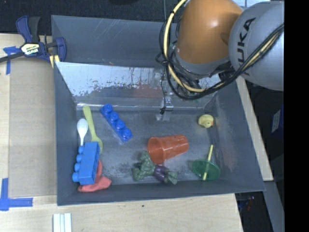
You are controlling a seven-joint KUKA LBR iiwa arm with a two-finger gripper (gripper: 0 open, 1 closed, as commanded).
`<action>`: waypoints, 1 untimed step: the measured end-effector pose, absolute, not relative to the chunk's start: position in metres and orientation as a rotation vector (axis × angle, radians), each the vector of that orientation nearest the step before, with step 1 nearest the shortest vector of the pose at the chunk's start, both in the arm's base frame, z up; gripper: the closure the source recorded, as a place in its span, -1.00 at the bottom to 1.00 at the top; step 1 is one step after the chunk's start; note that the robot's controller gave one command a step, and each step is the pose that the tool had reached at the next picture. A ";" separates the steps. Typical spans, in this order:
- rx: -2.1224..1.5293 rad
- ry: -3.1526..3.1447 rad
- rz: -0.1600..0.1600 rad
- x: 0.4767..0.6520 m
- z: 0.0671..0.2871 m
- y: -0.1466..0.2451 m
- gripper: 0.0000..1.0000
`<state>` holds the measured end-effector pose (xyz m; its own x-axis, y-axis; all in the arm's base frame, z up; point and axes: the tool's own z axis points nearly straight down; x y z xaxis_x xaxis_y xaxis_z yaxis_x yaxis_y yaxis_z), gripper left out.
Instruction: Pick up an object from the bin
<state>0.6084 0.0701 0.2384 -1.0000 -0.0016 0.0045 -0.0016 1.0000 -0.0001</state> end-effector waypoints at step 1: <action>0.000 -3.146 -0.001 0.610 0.243 0.070 -1.00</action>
Offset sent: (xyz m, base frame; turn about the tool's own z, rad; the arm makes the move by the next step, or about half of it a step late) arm -0.0395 -0.0899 -0.1684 -0.2468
